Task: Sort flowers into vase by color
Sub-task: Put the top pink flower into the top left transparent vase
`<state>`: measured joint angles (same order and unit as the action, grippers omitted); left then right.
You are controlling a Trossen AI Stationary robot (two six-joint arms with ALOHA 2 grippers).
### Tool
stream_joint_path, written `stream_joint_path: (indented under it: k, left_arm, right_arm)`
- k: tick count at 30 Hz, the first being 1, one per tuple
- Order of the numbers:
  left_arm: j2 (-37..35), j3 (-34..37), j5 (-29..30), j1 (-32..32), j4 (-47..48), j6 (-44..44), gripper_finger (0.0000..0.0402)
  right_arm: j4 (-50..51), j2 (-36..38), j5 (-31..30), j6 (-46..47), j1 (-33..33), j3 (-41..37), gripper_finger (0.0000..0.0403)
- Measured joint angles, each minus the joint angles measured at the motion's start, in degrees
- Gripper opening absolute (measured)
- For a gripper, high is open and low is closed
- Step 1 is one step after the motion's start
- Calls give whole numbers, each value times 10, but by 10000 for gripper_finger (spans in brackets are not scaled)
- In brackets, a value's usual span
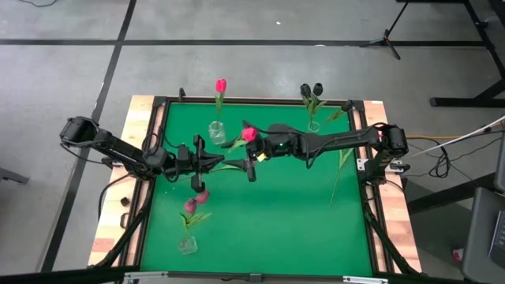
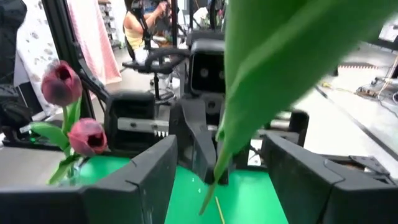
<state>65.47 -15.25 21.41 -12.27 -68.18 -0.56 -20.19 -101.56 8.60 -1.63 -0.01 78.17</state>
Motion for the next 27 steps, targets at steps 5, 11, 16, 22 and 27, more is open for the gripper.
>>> stream_joint_path:
  k: [5, 11, 16, 22, 27]
  left_arm:
    - [0, 0, 0, 0, 0, 0, 0]
    - [0, 0, -1, 0, 1, 0, 0]
    - [0, 0, -1, 0, 1, 0, 0]
    - [0, 0, -1, 0, 1, 0, 0]
    - [0, 0, 2, 0, 1, 0, 0]
  right_arm:
    - [3, 0, 0, 0, 0, 0, 238]
    - [9, 0, 0, 0, 0, 0, 197]
    - [8, 0, 0, -1, 0, 0, 136]
    - [9, 0, -2, -1, 0, 0, 45]
    - [12, 0, -22, 0, 1, 0, 14]
